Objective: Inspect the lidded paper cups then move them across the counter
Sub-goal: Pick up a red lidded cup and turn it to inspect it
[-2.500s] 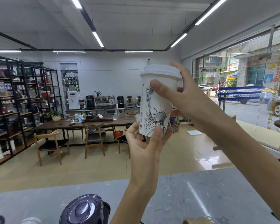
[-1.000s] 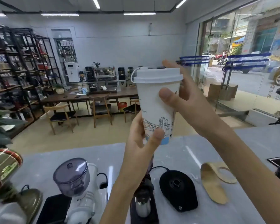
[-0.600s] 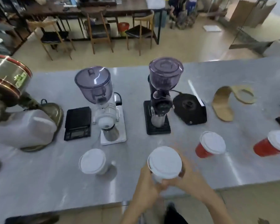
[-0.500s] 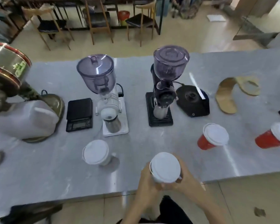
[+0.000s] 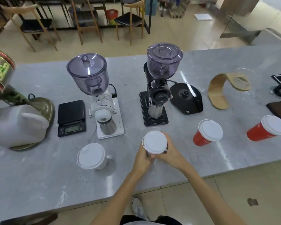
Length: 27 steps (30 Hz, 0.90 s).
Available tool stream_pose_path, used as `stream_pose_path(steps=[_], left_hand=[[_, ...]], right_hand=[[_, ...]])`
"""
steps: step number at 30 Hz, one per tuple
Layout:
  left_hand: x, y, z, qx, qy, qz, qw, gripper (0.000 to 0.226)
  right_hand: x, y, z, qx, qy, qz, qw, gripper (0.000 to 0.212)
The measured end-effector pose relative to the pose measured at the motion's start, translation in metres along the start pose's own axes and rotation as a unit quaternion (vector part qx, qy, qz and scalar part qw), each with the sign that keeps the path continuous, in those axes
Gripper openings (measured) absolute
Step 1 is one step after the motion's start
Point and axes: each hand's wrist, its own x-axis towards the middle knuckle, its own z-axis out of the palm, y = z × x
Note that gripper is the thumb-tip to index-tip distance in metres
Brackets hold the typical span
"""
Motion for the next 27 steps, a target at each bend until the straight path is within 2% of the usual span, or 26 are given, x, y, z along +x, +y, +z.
stream_pose_path(steps=[3, 6, 7, 8, 9, 11, 12, 15, 17, 20, 22, 24, 27], left_hand=[[-0.008, 0.0, 0.003, -0.027, 0.017, 0.013, 0.999, 0.071], [-0.036, -0.007, 0.013, 0.0, 0.137, -0.003, 0.991, 0.043], [-0.049, -0.013, 0.018, 0.032, 0.166, -0.008, 0.986, 0.046], [-0.06, -0.02, 0.024, 0.063, 0.156, -0.004, 0.986, 0.051], [-0.068, -0.024, 0.033, 0.088, 0.113, 0.002, 0.99, 0.052], [-0.073, -0.023, 0.058, 0.12, -0.014, 0.022, 0.992, 0.045], [-0.068, -0.018, 0.073, 0.124, -0.063, 0.033, 0.99, 0.041], [-0.033, 0.001, 0.12, 0.123, -0.108, 0.032, 0.986, 0.037], [-0.004, 0.014, 0.147, 0.115, -0.111, 0.007, 0.987, 0.052], [0.032, 0.035, 0.173, 0.072, -0.101, -0.009, 0.992, 0.082], [0.048, 0.047, 0.187, 0.014, -0.104, 0.026, 0.994, 0.081], [0.056, 0.057, 0.2, 0.004, -0.096, 0.06, 0.994, 0.072], [0.068, 0.076, 0.223, -0.018, -0.053, 0.069, 0.996, 0.061]], right_hand=[[0.0, 0.003, 0.0, 0.018, 0.0, -0.003, 1.0, 0.107], [-0.009, 0.009, -0.003, 0.037, -0.016, 0.022, 0.999, 0.113], [-0.016, 0.015, -0.007, 0.033, -0.008, 0.025, 0.999, 0.106], [-0.024, 0.022, -0.012, 0.028, 0.01, 0.028, 0.999, 0.094], [-0.034, 0.029, -0.02, 0.027, 0.039, 0.028, 0.998, 0.077], [-0.056, 0.046, -0.042, 0.026, 0.13, 0.021, 0.991, 0.045], [-0.066, 0.054, -0.055, 0.021, 0.19, 0.019, 0.981, 0.039], [-0.084, 0.068, -0.102, 0.036, 0.359, 0.016, 0.933, 0.036], [-0.084, 0.068, -0.133, 0.05, 0.393, -0.005, 0.918, 0.05], [-0.067, 0.063, -0.171, 0.02, 0.301, -0.022, 0.953, 0.087], [-0.051, 0.057, -0.185, -0.03, 0.206, -0.048, 0.977, 0.101], [-0.035, 0.051, -0.197, -0.086, 0.13, -0.08, 0.984, 0.101], [-0.015, 0.039, -0.226, -0.14, 0.09, -0.083, 0.983, 0.098]])
